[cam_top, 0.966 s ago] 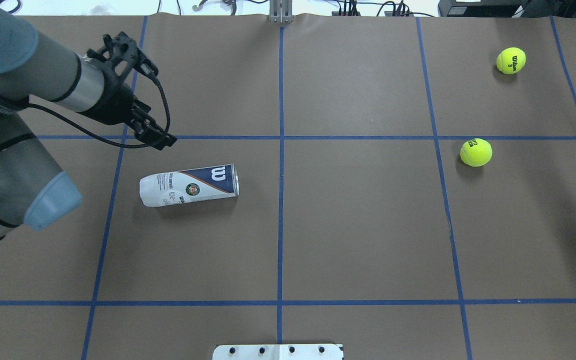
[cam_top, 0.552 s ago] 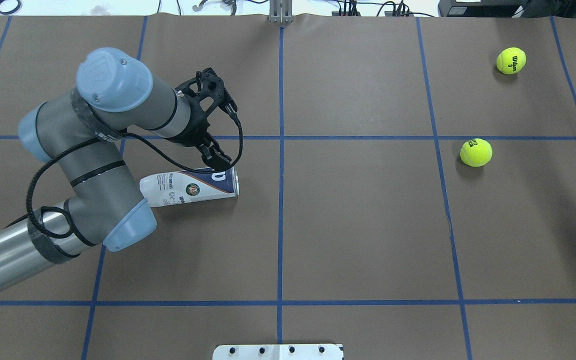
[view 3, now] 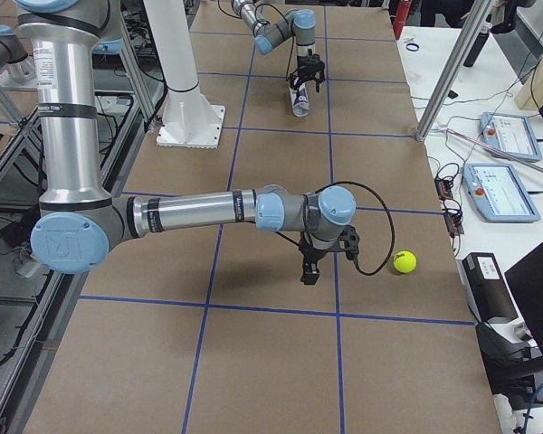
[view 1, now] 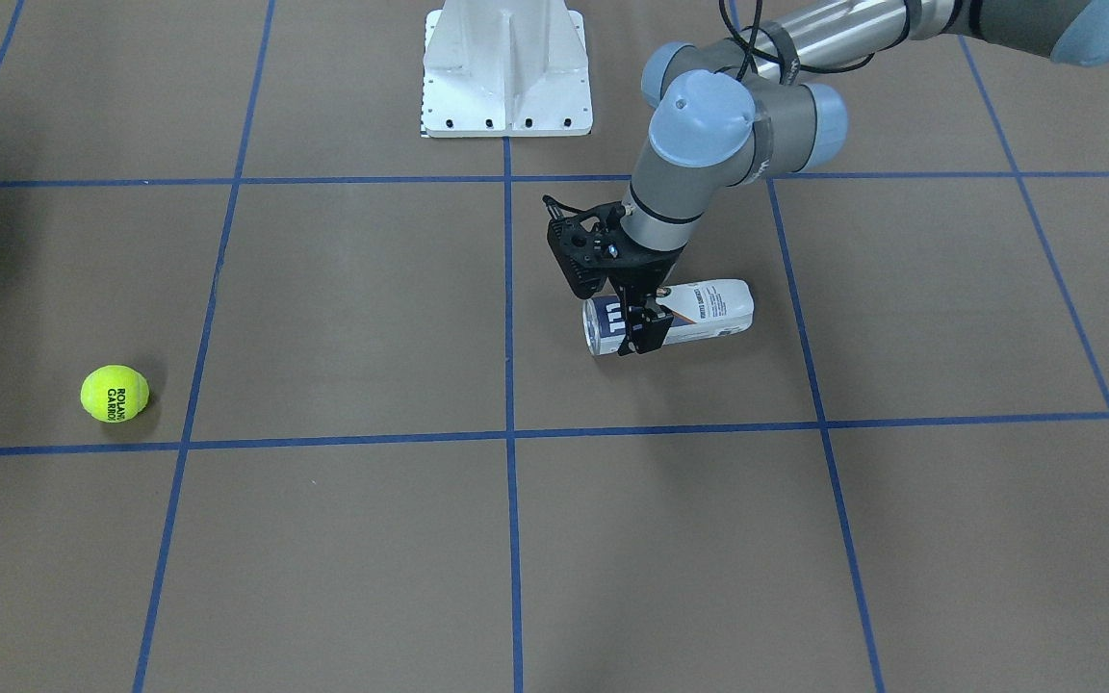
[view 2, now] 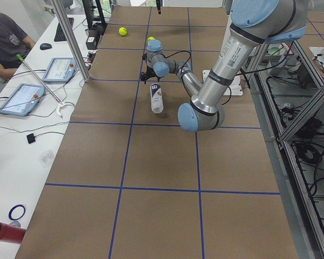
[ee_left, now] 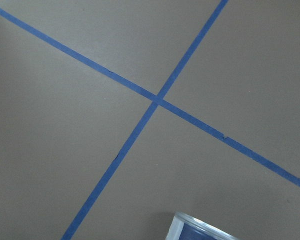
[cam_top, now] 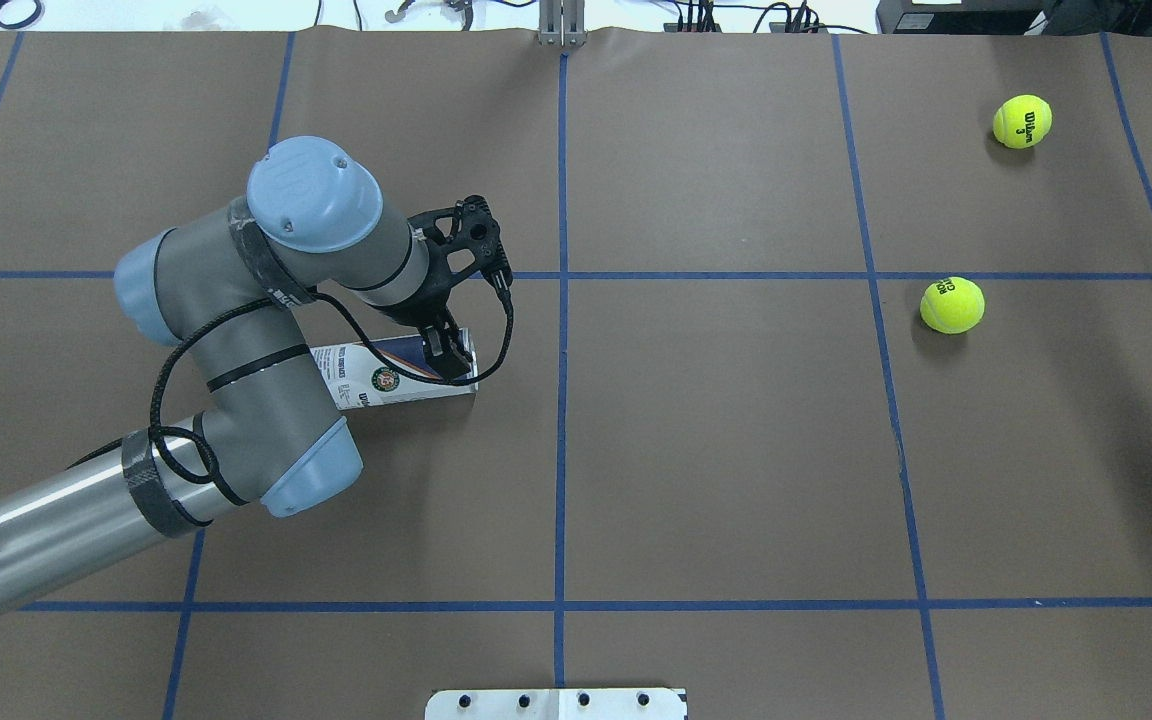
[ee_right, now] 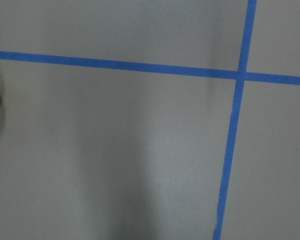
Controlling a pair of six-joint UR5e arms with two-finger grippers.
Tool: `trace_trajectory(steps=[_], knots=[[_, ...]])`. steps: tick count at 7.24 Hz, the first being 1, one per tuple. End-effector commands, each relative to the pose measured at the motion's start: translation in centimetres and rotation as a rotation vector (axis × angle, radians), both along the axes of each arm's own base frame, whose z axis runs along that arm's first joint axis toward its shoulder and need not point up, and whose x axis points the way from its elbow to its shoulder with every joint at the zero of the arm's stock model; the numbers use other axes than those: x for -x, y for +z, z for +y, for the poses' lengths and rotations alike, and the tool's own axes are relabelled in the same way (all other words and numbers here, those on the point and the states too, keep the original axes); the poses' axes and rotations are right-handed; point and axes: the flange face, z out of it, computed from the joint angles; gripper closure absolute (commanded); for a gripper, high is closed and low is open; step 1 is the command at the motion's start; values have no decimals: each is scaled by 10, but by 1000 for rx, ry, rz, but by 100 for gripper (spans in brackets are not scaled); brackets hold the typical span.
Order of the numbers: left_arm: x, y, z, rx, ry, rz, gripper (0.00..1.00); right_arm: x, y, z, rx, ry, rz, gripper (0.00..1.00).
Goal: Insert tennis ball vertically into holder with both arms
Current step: 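Close the left gripper around the white can's body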
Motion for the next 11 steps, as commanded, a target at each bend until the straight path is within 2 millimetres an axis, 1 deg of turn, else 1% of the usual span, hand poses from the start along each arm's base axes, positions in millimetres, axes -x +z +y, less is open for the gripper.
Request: trace_trajectory(steps=[1, 2, 3, 7, 8, 9, 11], knots=[[-24, 8, 6, -25, 54, -30, 2, 0, 1, 1, 3, -1, 0, 0], [-32, 6, 5, -39, 73, -37, 2, 2, 2, 0, 4, -4, 1, 0], [-37, 6, 8, -39, 80, -39, 2, 3, 2, 0, 4, -6, 1, 0], [-42, 15, 7, -72, 111, -62, 2, 3, 3, 1, 6, -6, 1, 0], [-48, 20, 11, -68, 120, -70, 2, 3, 3, 1, 6, -6, 1, 0], [-50, 22, 13, -102, 148, -82, 2, 3, 3, 1, 6, -6, 1, 0], [-52, 23, 14, -110, 169, -105, 3, 4, 3, 1, 6, -7, 1, 0]])
